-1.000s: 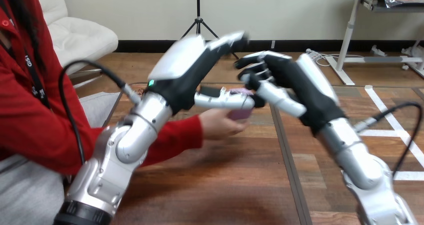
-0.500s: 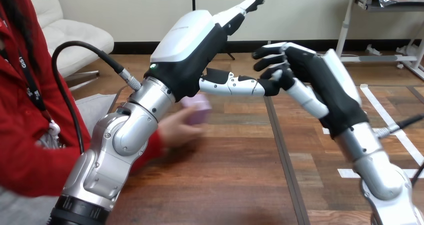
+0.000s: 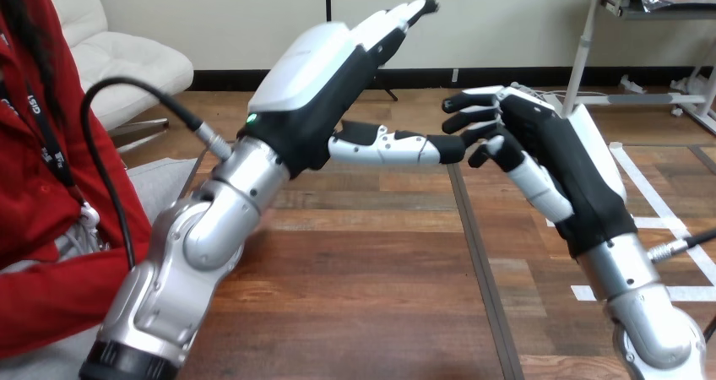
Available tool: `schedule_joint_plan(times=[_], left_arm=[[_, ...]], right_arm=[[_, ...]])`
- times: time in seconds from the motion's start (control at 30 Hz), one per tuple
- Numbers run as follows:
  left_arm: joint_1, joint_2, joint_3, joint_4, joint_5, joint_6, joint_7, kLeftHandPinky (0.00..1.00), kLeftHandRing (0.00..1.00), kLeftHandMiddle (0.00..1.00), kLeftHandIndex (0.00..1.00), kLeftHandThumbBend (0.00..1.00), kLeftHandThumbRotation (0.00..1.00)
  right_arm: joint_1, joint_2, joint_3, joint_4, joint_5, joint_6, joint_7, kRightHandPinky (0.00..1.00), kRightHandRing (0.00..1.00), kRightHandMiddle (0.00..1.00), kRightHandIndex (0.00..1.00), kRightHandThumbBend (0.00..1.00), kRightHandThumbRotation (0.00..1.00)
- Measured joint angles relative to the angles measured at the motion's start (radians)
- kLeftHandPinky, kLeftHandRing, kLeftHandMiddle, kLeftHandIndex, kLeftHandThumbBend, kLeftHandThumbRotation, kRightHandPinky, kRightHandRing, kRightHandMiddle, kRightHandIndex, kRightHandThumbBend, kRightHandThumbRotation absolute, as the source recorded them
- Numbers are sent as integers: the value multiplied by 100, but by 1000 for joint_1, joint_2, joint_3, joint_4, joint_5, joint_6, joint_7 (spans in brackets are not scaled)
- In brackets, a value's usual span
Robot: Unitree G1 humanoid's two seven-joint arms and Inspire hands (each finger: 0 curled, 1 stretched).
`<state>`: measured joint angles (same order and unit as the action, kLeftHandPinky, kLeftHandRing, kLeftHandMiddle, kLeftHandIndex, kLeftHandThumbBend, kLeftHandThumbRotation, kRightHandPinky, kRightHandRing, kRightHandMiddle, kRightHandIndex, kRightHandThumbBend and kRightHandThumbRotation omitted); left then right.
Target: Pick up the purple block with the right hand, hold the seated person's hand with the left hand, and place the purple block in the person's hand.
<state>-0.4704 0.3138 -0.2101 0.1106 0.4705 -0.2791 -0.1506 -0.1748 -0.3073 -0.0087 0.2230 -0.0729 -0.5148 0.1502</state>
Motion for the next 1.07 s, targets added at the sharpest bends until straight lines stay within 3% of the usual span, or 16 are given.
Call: schedule_joint_plan(times=[0.13, 0.4, 0.73, 0.9, 1.07], left_arm=[[22, 1, 4, 13, -49, -23, -9, 75, 96, 95, 94, 90, 80], [69, 2, 21, 81, -167, -109, -33, 74, 91, 92, 91, 79, 80], [137, 2, 56, 237, -321, -249, -87, 70, 80, 83, 82, 67, 77], [167, 1, 79, 344, -383, -326, -111, 67, 77, 80, 78, 67, 78], [205, 0, 110, 433, -455, -371, -153, 67, 77, 79, 75, 74, 78]], right_arm=[[17, 12, -4, 1, 52, -4, 7, 49, 60, 66, 68, 87, 100], [41, 62, -20, 34, 217, -24, 85, 53, 64, 69, 71, 84, 100], [59, 103, -42, 132, 311, -40, 171, 60, 68, 71, 73, 82, 100], [71, 121, -57, 188, 353, -40, 204, 61, 68, 71, 73, 83, 100], [82, 141, -79, 250, 393, -40, 238, 61, 69, 72, 73, 81, 100]])
